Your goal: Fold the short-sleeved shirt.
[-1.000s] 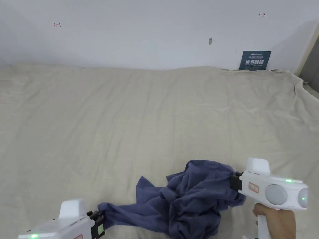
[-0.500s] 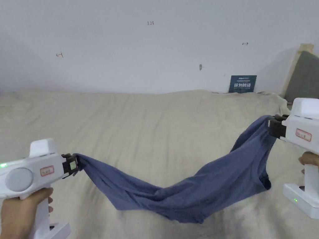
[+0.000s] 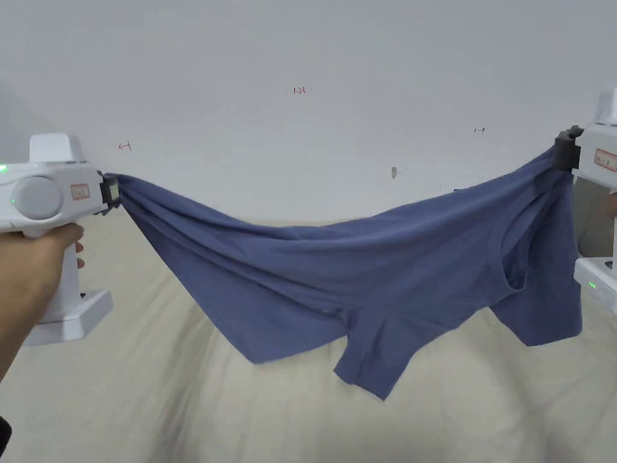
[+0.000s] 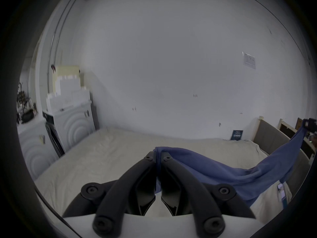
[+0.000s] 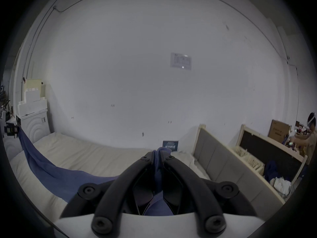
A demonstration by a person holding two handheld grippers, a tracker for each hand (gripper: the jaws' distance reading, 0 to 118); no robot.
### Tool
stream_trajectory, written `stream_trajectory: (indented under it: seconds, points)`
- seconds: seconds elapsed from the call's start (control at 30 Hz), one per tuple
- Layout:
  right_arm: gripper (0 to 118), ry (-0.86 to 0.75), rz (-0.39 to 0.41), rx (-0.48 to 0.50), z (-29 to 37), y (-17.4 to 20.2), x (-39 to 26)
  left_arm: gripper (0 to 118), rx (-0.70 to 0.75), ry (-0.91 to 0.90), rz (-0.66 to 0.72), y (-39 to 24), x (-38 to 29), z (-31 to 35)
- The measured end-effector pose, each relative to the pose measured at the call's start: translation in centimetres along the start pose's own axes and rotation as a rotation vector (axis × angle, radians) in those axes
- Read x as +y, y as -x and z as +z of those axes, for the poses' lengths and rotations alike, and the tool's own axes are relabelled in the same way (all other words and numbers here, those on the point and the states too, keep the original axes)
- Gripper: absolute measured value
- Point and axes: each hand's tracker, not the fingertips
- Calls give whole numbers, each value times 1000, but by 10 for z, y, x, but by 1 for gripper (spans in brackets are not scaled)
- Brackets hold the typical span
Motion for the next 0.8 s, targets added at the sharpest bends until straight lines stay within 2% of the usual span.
stream_trajectory:
  seconds: [0.13,0.27,0.37,0.47,0.67,0.8]
  points:
    - [4,-57,77,-44,-6,19,6,1,21,-65,-18,-2,11,-12]
    - [4,-54,60,-30,-18,33,-15,1,31,-71,-29,-2,-4,-28]
    - [4,-1,34,10,-15,47,-45,1,20,-44,-22,-1,-32,-35]
    - [4,71,48,22,-15,60,-84,1,2,1,-36,-2,-71,-39]
    - [4,223,34,62,-28,59,-175,1,-11,155,-72,1,-155,-36]
    - [4,300,-36,61,-9,54,-231,1,6,216,-97,8,-209,-17]
